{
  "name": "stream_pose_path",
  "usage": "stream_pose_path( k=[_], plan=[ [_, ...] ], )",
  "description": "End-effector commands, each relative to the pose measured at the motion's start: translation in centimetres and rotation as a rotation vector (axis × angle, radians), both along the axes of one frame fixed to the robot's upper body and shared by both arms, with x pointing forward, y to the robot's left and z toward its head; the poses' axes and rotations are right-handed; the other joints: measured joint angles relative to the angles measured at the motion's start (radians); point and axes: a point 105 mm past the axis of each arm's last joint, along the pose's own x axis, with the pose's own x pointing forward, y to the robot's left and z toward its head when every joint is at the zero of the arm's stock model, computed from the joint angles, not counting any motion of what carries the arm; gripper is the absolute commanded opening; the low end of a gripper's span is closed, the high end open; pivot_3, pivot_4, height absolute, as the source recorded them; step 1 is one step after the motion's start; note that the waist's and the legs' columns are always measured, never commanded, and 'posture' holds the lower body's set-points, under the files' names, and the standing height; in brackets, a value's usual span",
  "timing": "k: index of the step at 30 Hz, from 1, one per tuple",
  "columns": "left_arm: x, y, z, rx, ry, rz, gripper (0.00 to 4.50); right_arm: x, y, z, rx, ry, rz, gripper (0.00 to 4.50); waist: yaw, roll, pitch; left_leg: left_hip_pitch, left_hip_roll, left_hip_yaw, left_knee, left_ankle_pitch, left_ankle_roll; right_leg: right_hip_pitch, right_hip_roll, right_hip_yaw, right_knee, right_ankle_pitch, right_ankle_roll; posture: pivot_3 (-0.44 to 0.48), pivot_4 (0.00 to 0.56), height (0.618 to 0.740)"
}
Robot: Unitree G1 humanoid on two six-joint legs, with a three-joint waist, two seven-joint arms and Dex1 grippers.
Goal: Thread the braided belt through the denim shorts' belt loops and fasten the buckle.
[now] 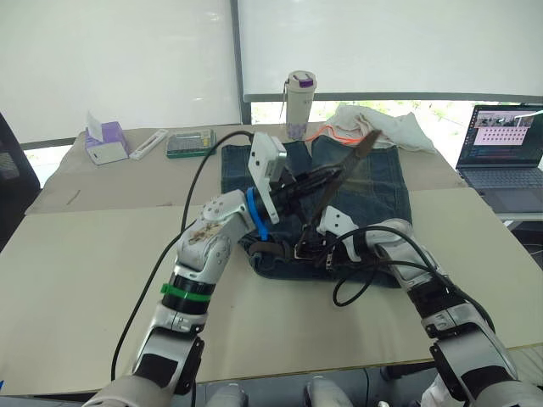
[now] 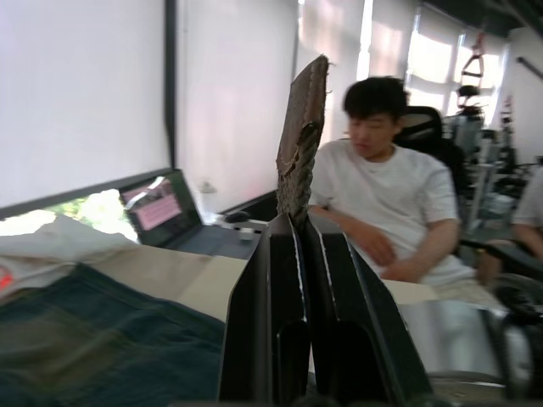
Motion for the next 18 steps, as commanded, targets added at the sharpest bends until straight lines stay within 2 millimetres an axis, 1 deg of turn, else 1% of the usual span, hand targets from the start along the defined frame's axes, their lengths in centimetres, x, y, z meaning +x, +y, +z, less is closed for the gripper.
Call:
stream_pose_path(
  k=[1,2,4,5,6,8,9,11,13,14,15,17,18],
  plan=[
    [-3.3,-0.4,3.2,-0.091,-0.121,-0.127,0.00,-1.3,-1.2,-5.0,-0.112,0.142,-0.079,0.07,0.000,0.000,0.000,0.000,0.000,0.000,0.000,0.000,0.000,0.000,0.000,0.000,0.000,0.000,0.000,0.000,0.150,0.740],
    [-2.6,-0.2,3.0,-0.099,-0.102,-0.093,0.00,-1.3,-1.2,-5.0,-0.108,0.134,-0.082,0.07,0.000,0.000,0.000,0.000,0.000,0.000,0.000,0.000,0.000,0.000,0.000,0.000,0.000,0.000,0.000,0.000,0.150,0.740],
    [0.5,0.3,1.7,-0.066,-0.071,0.090,0.00,-1.2,-0.8,-4.3,-0.060,0.086,-0.090,0.07,0.002,0.000,-0.001,0.000,0.000,0.000,0.000,0.000,0.000,0.001,0.000,0.000,0.000,0.000,0.000,0.000,0.150,0.740],
    [1.5,0.6,1.1,-0.049,-0.066,0.154,0.00,-1.1,-0.7,-3.9,-0.042,0.068,-0.091,0.07,0.002,0.000,-0.001,0.001,0.000,0.000,0.000,0.000,0.000,0.002,0.000,0.000,0.000,0.000,0.000,0.000,0.150,0.740],
    [3.0,1.1,0.3,-0.019,-0.050,0.242,0.00,-1.1,-0.5,-3.1,-0.003,0.035,-0.087,0.07,0.002,0.000,-0.001,0.001,0.000,0.000,0.000,0.000,0.000,0.002,0.000,0.000,-0.001,0.000,0.000,0.000,0.150,0.740],
    [4.5,2.1,-0.9,0.016,-0.044,0.335,0.00,-1.3,-0.5,-1.4,0.073,-0.017,-0.093,0.07,0.006,0.000,-0.001,0.001,0.000,0.000,0.000,0.000,0.000,0.002,0.000,0.000,-0.001,0.000,0.000,0.000,0.150,0.740],
    [4.8,2.4,-1.3,0.027,-0.049,0.354,0.00,-1.5,-0.5,-0.8,0.099,-0.041,-0.087,0.07,0.008,0.000,-0.001,0.001,0.000,0.000,0.000,0.000,0.000,0.001,0.000,0.000,-0.001,0.000,0.000,0.000,0.150,0.740],
    [4.8,2.5,-1.6,0.029,-0.056,0.357,0.00,-1.9,-0.6,-0.1,0.132,-0.066,-0.092,0.07,0.013,0.000,0.000,0.000,0.000,0.000,0.000,0.000,0.000,0.001,0.000,0.000,-0.001,0.000,0.000,0.000,0.150,0.740],
    [4.9,2.4,-1.9,0.045,-0.075,0.364,0.00,-2.2,-1.0,1.1,0.172,-0.111,-0.115,0.07,0.022,0.000,0.000,-0.001,-0.001,0.000,0.000,0.000,0.000,0.000,0.000,0.000,-0.001,0.000,0.000,0.000,0.150,0.740],
    [4.9,2.3,-2.1,0.053,-0.087,0.376,0.00,-2.3,-1.3,2.3,0.213,-0.151,-0.149,0.07,0.025,0.000,0.000,-0.001,-0.001,0.000,0.000,0.000,0.000,0.000,-0.001,0.000,-0.002,0.000,0.000,0.000,0.150,0.740],
    [5.0,2.3,-2.2,0.058,-0.095,0.384,0.00,-2.4,-1.5,3.0,0.238,-0.177,-0.173,0.07,0.030,0.000,0.000,-0.001,-0.001,0.000,0.000,0.000,0.000,0.000,-0.001,0.000,-0.002,0.000,0.000,0.000,0.150,0.740],
    [5.1,2.0,-2.6,0.075,-0.126,0.411,0.00,-3.3,-2.3,4.7,0.320,-0.162,-0.230,0.07,0.035,0.001,0.001,-0.002,-0.002,0.000,0.001,0.000,0.000,-0.001,-0.002,0.000,-0.002,0.000,0.000,0.000,0.150,0.740],
    [5.2,1.8,-2.7,0.082,-0.143,0.420,0.00,-3.8,-2.6,5.1,0.343,-0.138,-0.247,0.60,0.039,0.001,0.001,-0.002,-0.002,0.000,0.001,0.000,0.000,-0.001,-0.002,0.000,-0.002,0.000,0.000,0.000,0.150,0.740]
  ],
)
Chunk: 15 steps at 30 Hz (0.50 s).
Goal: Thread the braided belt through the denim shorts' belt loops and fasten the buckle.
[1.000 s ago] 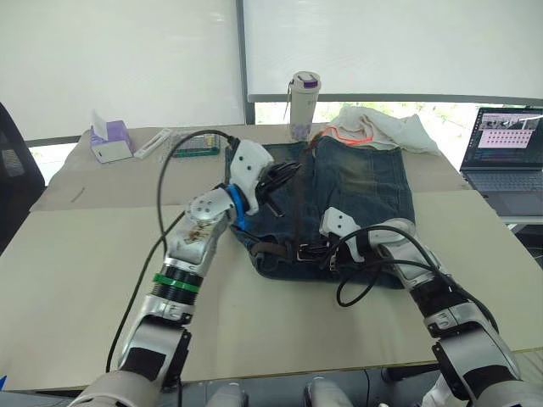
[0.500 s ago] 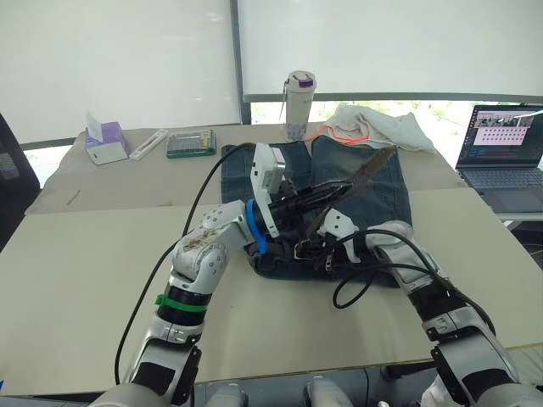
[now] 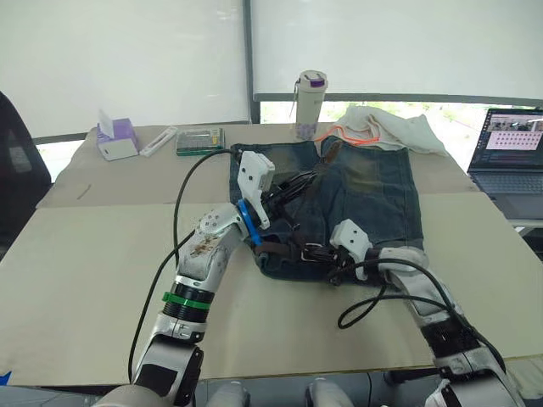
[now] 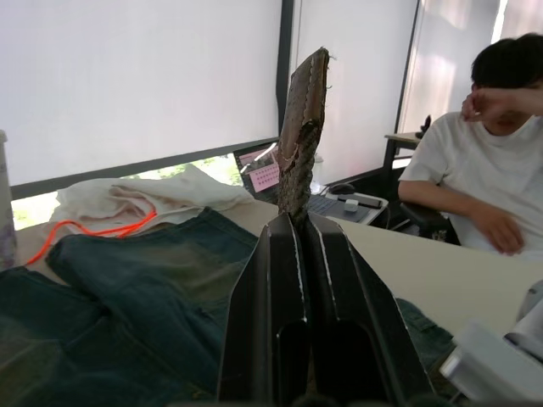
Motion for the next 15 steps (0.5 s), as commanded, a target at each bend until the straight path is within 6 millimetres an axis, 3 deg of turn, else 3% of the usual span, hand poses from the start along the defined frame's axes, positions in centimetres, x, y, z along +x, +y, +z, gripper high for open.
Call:
stream_pose_path(
  k=[1,5,7,11,15],
  plan=[
    [-0.1,-0.7,0.3,0.026,-0.094,0.037,0.00,-1.5,-1.5,4.4,0.151,-0.015,-0.077,0.91,0.006,0.000,0.000,-0.001,0.000,0.000,0.001,0.000,0.000,0.000,0.000,0.000,0.000,0.000,0.000,0.000,0.150,0.740],
    [-0.1,-1.5,-1.2,0.148,-0.181,0.081,0.00,-1.9,-4.0,7.2,0.236,-0.072,-0.274,2.30,0.013,0.000,0.000,-0.001,0.000,0.000,0.001,0.000,0.000,0.000,0.000,0.000,0.000,0.000,0.000,0.000,0.150,0.740],
    [0.3,-1.8,-2.0,0.223,-0.245,0.138,0.00,-3.0,-3.6,9.4,0.406,-0.002,-0.283,2.95,0.013,0.000,0.001,-0.001,0.000,0.000,0.001,0.000,0.000,0.000,0.000,0.000,0.000,0.000,0.000,0.000,0.150,0.740],
    [0.2,-2.4,-2.3,0.240,-0.326,0.171,0.00,-3.7,-2.0,11.6,0.676,0.115,-0.306,2.95,0.005,0.000,0.001,-0.001,0.001,0.000,-0.001,0.000,0.000,-0.001,0.001,0.000,0.001,0.000,0.000,0.000,0.150,0.740],
    [0.1,-2.5,-2.9,0.217,-0.345,0.207,0.00,-3.1,-1.1,11.5,0.830,0.203,-0.405,2.95,0.010,0.001,0.000,-0.001,0.001,-0.001,-0.001,0.000,0.001,-0.001,0.001,0.000,0.001,0.000,0.000,0.000,0.150,0.740]
  ],
)
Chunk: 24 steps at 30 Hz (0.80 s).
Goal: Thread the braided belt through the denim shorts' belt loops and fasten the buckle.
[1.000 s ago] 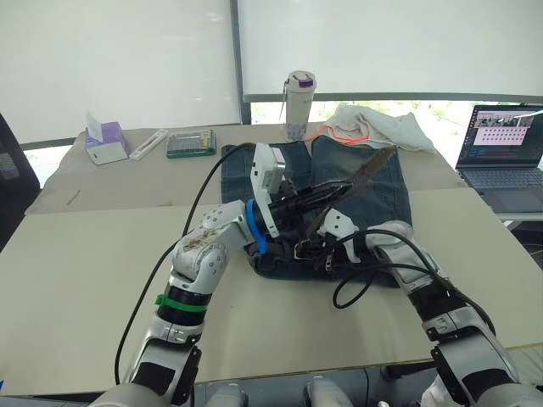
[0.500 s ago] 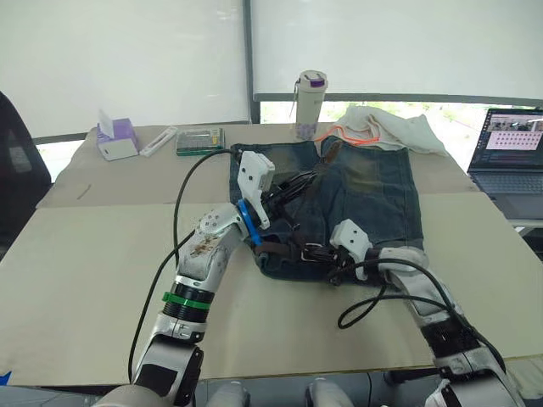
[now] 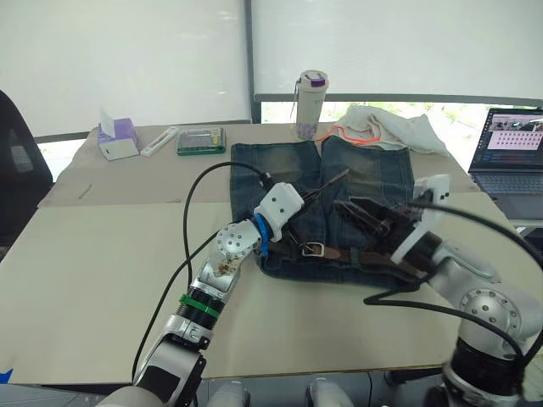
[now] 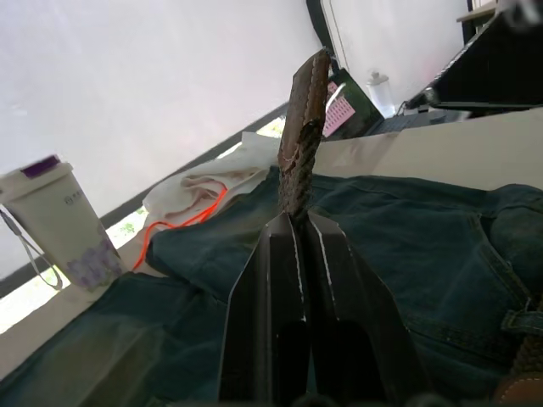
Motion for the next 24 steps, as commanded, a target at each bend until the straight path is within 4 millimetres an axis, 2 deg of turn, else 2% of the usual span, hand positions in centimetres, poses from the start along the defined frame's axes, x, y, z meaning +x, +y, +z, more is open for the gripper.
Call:
stream_pose_path(
  k=[1,5,9,15,17,24],
  plan=[
    [-0.4,-0.1,0.3,-0.001,-0.092,0.030,0.00,-0.2,0.4,0.2,0.059,0.046,-0.051,2.95,0.005,0.000,0.000,0.000,-0.001,0.000,0.000,0.000,0.000,0.000,-0.001,0.000,0.000,0.000,0.000,0.000,0.150,0.740],
    [-0.7,-0.4,0.2,0.006,-0.130,0.024,0.00,0.7,0.1,0.1,0.144,0.111,-0.143,2.95,0.005,0.001,0.000,-0.001,-0.002,0.000,0.000,0.000,0.000,-0.001,-0.001,0.000,0.000,0.000,0.000,0.000,0.150,0.740],
    [-1.1,-0.7,-0.3,0.056,-0.169,-0.008,0.00,1.5,-0.1,1.0,0.275,0.126,-0.187,2.95,-0.001,0.001,0.000,0.000,-0.001,0.000,0.000,0.000,0.000,-0.001,-0.001,0.000,0.001,0.000,0.000,0.000,0.150,0.740],
    [-1.5,-0.9,-0.5,0.052,-0.174,-0.021,0.00,1.9,-0.5,1.0,0.253,0.144,-0.217,2.95,-0.012,0.002,0.000,0.000,-0.001,0.000,0.000,0.000,0.000,-0.001,0.000,0.000,0.001,0.000,0.000,0.000,0.150,0.740],
    [-1.5,-0.9,-0.6,0.054,-0.170,-0.022,0.00,1.9,-0.3,1.1,0.253,0.140,-0.205,2.44,-0.016,0.002,0.000,0.000,-0.001,0.000,0.000,0.000,0.001,-0.001,0.000,0.000,0.001,0.000,0.000,0.000,0.150,0.740],
    [-2.1,-1.2,-0.8,0.021,-0.117,-0.093,0.00,1.7,0.2,0.9,0.262,0.162,-0.182,0.07,-0.017,0.002,0.000,0.000,0.000,0.000,0.000,0.000,0.001,-0.001,0.001,0.000,0.001,0.000,0.000,0.000,0.150,0.740]
  ],
)
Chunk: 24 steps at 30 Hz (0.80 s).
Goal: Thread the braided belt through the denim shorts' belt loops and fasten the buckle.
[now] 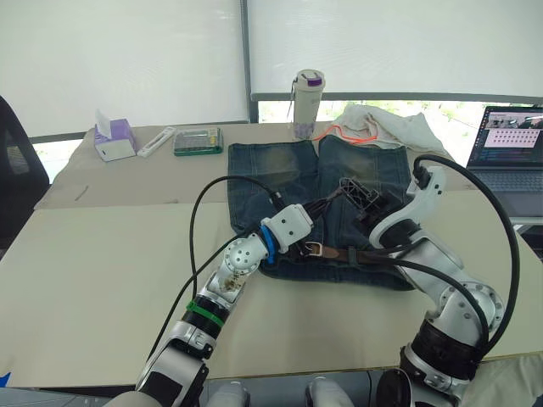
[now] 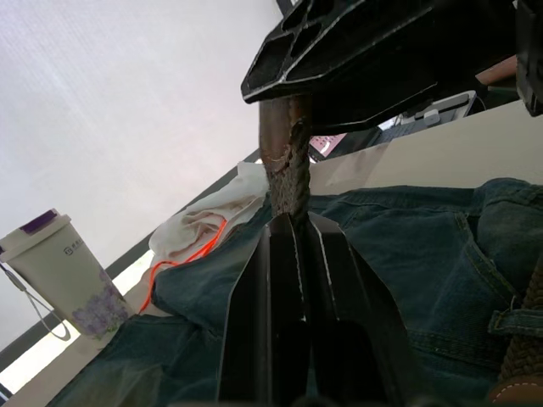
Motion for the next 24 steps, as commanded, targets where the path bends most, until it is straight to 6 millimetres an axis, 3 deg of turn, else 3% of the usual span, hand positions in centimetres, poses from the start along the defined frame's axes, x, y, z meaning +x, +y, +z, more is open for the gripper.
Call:
stream_pose_path(
  k=[1,7,10,13,17,20,24],
  plan=[
    [-0.9,-0.5,0.8,-0.028,0.004,-0.072,0.33,-0.4,0.8,0.9,0.014,-0.034,0.035,0.01,0.000,0.000,0.000,0.000,0.000,0.000,0.000,0.000,0.000,0.000,0.000,0.000,0.000,0.000,0.000,0.000,0.150,0.740],
    [-1.3,0.0,1.3,-0.075,0.037,-0.113,2.28,-0.4,-0.8,0.5,-0.014,-0.017,0.010,0.00,0.001,0.000,0.000,0.000,0.000,0.000,0.000,0.000,0.000,0.000,0.000,0.000,0.000,0.000,0.000,0.000,0.150,0.740],
    [-1.6,1.4,1.5,-0.097,0.107,-0.175,3.42,-0.6,-3.4,0.6,-0.040,-0.016,-0.023,0.00,0.001,0.000,0.000,0.000,0.000,0.000,0.000,0.000,0.000,0.000,0.000,0.000,-0.001,0.000,0.000,0.000,0.150,0.740],
    [-1.6,4.1,0.8,-0.066,0.208,-0.243,4.33,-1.1,-7.0,0.2,-0.073,0.009,-0.076,0.00,0.000,0.001,0.000,0.000,0.000,0.001,0.000,-0.001,0.001,0.000,0.000,0.000,-0.001,0.000,0.000,0.000,0.150,0.740],
    [0.6,7.6,-0.1,-0.040,0.331,-0.171,4.47,-2.1,-10.6,-0.4,-0.071,0.056,-0.101,0.00,-0.001,0.002,0.001,0.000,0.001,0.001,0.000,-0.001,0.003,0.001,0.001,0.000,-0.001,0.000,0.000,0.000,0.150,0.740],
    [1.2,8.1,-1.5,-0.022,0.469,-0.164,4.47,-2.6,-11.6,-0.7,-0.101,0.074,-0.099,0.00,-0.003,0.002,0.001,0.000,0.001,0.001,0.001,-0.001,0.005,0.001,0.001,0.000,-0.001,-0.001,0.000,0.000,0.150,0.740],
    [0.5,7.4,-1.6,-0.090,0.579,-0.298,4.47,-2.9,-11.6,-1.6,-0.106,0.103,-0.063,0.00,0.000,0.002,0.001,0.000,0.001,0.001,0.002,-0.002,0.005,0.002,0.001,0.000,-0.001,-0.001,0.000,0.000,0.150,0.740]
  ],
)
